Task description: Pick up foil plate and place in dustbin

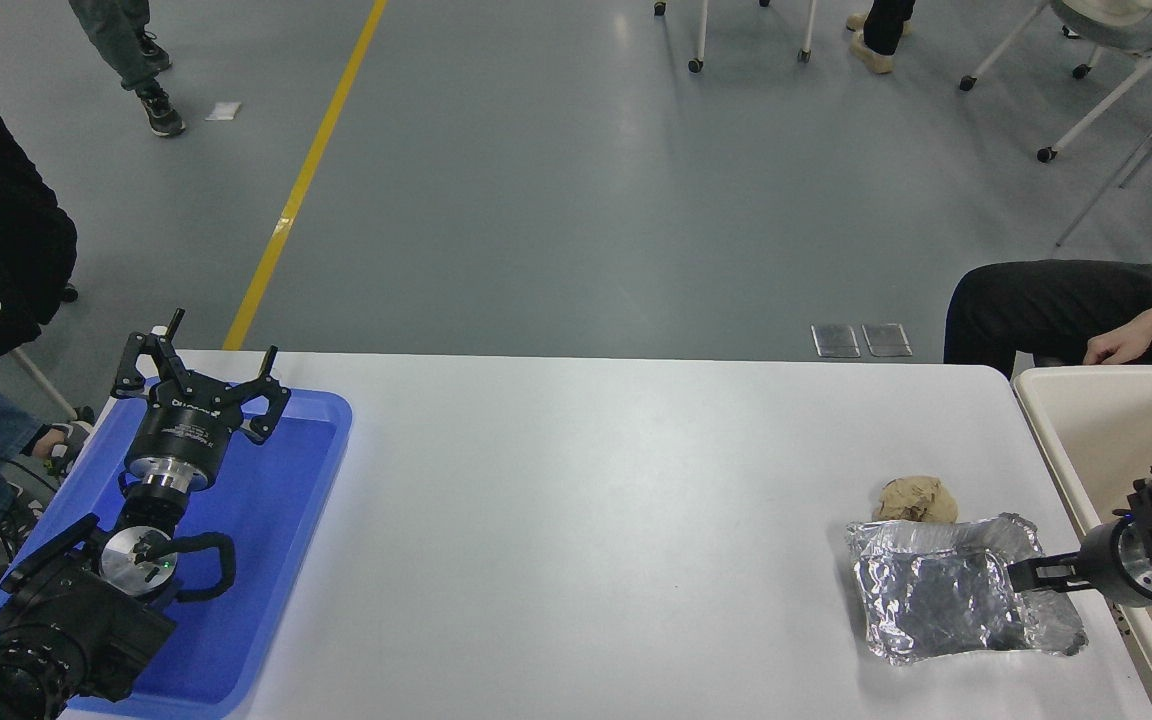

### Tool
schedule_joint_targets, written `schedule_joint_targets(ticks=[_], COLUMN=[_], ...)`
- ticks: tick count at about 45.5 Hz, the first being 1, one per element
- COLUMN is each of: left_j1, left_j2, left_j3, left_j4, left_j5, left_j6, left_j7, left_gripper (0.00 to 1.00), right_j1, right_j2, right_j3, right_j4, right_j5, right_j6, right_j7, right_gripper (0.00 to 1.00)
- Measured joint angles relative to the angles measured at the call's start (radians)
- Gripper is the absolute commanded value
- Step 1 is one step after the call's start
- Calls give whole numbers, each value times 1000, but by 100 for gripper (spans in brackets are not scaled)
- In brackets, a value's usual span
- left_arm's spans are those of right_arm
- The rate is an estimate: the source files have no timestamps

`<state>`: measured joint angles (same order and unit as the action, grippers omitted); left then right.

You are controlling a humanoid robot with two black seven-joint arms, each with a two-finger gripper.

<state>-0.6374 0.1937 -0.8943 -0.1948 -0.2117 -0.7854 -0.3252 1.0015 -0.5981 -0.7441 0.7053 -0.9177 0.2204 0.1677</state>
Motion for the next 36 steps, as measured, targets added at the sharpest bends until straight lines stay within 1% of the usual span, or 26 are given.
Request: schedule_joint_targets(ticks=[1, 2, 23, 29, 36], left_j1=[0, 0, -1, -1, -2], left_j2=[0, 0, 0, -1, -2], left_j3=[0, 0, 0, 0, 0], left_j4=[0, 0, 0, 0, 0], left_j5=[0, 0, 0, 0, 0], left_j6=[0, 0, 0, 0, 0], left_j7=[0, 0, 0, 0, 1], left_gripper=[100, 100, 100, 100, 100], right_j1=[-1, -2, 26, 84, 216], right_j2=[0, 1, -5, -42, -115], right_j3=[1, 2, 7, -3, -44], right_j4=[-1, -2, 30, 76, 181], right_j5=[0, 1, 7, 0, -23], right_j6=[0, 0, 28, 55, 101], right_j7=[0, 0, 13, 17, 20], right_gripper=[3, 0, 0, 0, 0])
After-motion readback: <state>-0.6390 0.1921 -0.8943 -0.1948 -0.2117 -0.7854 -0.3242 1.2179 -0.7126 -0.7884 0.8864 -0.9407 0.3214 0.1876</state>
